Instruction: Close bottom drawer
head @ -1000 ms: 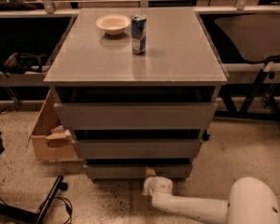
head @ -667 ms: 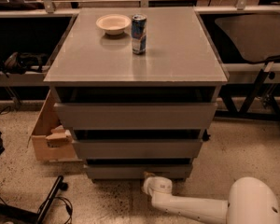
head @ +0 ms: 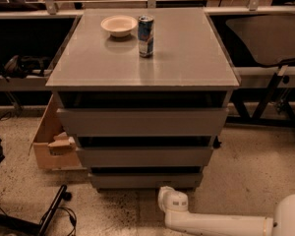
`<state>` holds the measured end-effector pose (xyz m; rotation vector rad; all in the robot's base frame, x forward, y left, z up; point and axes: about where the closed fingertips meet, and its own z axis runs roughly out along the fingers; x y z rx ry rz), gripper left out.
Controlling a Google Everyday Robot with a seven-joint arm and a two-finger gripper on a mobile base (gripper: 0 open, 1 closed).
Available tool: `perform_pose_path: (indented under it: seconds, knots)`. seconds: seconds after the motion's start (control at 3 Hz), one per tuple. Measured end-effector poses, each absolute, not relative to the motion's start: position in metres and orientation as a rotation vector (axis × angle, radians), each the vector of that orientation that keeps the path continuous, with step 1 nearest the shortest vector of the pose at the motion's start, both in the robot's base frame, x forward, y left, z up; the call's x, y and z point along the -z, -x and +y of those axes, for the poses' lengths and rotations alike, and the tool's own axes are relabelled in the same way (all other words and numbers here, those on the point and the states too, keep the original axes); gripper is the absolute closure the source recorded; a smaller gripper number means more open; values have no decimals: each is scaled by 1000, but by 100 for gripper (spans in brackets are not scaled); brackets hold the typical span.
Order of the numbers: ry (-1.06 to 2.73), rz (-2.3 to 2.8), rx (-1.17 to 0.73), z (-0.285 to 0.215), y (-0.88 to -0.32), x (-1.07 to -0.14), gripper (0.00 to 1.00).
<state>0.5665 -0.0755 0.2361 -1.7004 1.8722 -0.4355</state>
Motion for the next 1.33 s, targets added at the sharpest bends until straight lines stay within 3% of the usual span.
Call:
perform_pose_path:
  seconds: [0.67, 1.33]
  knots:
    - [2013, 1844, 647, -138, -517, -355, 100]
    - [1879, 2170, 1003, -277, -557, -543, 100]
